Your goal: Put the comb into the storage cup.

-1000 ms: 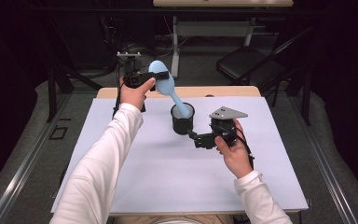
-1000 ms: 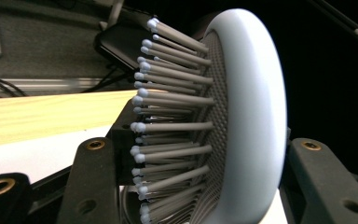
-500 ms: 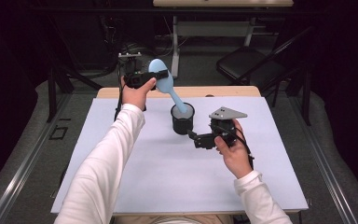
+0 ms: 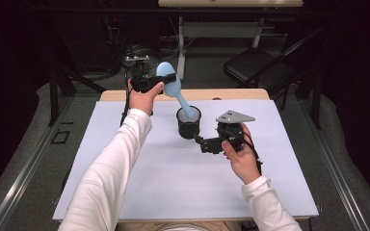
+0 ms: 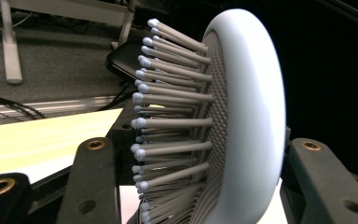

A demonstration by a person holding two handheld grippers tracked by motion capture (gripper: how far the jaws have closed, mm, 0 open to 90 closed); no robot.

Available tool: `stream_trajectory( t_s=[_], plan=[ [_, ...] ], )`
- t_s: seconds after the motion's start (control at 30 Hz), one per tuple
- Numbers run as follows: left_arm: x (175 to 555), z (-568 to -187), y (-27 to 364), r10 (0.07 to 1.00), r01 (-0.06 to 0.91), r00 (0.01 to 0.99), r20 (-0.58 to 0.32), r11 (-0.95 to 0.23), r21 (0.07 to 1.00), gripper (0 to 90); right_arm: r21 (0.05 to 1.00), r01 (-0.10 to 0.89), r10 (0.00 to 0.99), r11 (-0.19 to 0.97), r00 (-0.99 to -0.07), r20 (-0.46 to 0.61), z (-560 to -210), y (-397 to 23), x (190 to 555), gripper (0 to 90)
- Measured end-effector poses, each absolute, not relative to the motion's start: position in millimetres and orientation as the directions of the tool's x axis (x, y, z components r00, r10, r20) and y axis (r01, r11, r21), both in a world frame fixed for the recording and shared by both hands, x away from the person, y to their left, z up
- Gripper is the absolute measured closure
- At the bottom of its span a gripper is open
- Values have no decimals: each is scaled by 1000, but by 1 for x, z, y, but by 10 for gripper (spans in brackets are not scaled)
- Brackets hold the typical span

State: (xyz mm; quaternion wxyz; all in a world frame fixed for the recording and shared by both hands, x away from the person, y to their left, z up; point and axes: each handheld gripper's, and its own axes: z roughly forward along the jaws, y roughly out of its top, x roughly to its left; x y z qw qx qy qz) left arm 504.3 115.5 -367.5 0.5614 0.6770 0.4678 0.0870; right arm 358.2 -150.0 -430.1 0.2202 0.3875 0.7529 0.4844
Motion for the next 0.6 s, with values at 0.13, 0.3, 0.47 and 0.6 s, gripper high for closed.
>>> stream_trajectory(
  t_s=[0.13, 0.3, 0.47, 0.6],
  plan=[
    [504, -368, 112, 731, 537, 552, -402, 58, 842, 484, 900, 369, 798, 233, -602, 40, -431, -150, 359, 0],
    [505, -370, 109, 736, 533, 556, -385, 39, 845, 484, 900, 373, 798, 226, -601, 48, -430, -151, 359, 0],
    [504, -371, 106, 745, 529, 555, -369, 26, 848, 484, 899, 371, 795, 232, -605, 44, -431, -150, 359, 0],
    [504, -372, 105, 748, 527, 555, -364, 22, 850, 484, 900, 368, 793, 235, -607, 42, -431, -150, 359, 0]
  ],
)
